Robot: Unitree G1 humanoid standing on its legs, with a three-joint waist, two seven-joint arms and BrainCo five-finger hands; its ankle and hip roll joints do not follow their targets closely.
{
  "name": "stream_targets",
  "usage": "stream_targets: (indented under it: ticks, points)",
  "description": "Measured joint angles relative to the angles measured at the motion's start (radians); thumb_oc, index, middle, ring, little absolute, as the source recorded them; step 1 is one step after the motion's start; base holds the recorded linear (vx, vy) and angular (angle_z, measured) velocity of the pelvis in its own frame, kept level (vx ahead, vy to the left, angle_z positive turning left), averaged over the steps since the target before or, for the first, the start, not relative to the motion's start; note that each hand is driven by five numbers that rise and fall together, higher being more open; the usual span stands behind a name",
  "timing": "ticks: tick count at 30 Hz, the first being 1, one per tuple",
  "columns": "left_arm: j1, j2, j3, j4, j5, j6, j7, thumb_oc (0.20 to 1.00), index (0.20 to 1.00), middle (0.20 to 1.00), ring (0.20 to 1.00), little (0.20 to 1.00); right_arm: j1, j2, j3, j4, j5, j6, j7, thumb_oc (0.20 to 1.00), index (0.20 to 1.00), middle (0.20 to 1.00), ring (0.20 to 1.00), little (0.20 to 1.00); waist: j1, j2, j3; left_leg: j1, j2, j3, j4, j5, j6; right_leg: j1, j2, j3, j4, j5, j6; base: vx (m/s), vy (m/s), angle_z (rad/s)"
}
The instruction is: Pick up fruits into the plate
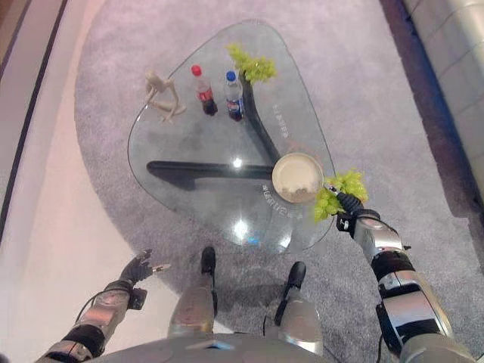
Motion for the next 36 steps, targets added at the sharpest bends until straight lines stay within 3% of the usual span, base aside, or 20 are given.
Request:
stream_targets:
  ticks: [5,13,25,36]
  points:
    - [-0.043,-0.002,0.0,-0.001,0.001,-0.022,0.033,1.0,1.0,1.0,1.0,1.0,-0.069,-0.032,0.0,0.004,-0.038,-0.021,-0.008,0.2,0.2,0.2,0.2,0.2,0.012,0.036,0.072,-0.03,-0.002,-0.017,0.016,0.0,0.0,-0.004,-0.001,-0.022,0.0,0.0,0.0,-0.02,-0.016,0.11]
    - [-0.057,-0.002,-0.002,-0.002,0.001,-0.046,0.079,1.0,1.0,1.0,1.0,1.0,-0.17,-0.065,0.0,0.016,-0.099,-0.07,-0.063,0.2,0.2,0.2,0.2,0.2,0.031,0.041,0.14,-0.095,-0.017,-0.053,0.052,-0.001,0.002,-0.037,-0.016,-0.052,0.014,0.0,0.0,0.0,0.001,0.13]
    - [-0.07,-0.001,-0.006,-0.003,0.001,-0.052,0.12,1.0,1.0,1.0,1.0,1.0,-0.258,-0.073,0.01,0.035,-0.121,-0.083,-0.099,0.2,0.2,0.2,0.2,0.2,0.069,0.04,0.148,-0.235,-0.033,-0.084,0.139,-0.005,0.013,-0.179,-0.05,-0.058,0.143,-0.034,0.0,0.01,-0.002,0.05]
    - [-0.074,0.006,-0.073,-0.032,-0.004,-0.065,0.157,1.0,1.0,1.0,1.0,1.0,-0.397,-0.105,0.017,0.287,-0.132,-0.008,-0.131,0.2,0.2,0.2,0.2,0.2,0.101,0.052,0.154,-0.409,-0.074,-0.114,0.228,-0.005,0.036,-0.377,-0.12,-0.052,0.329,-0.098,-0.001,0.0,0.011,0.09]
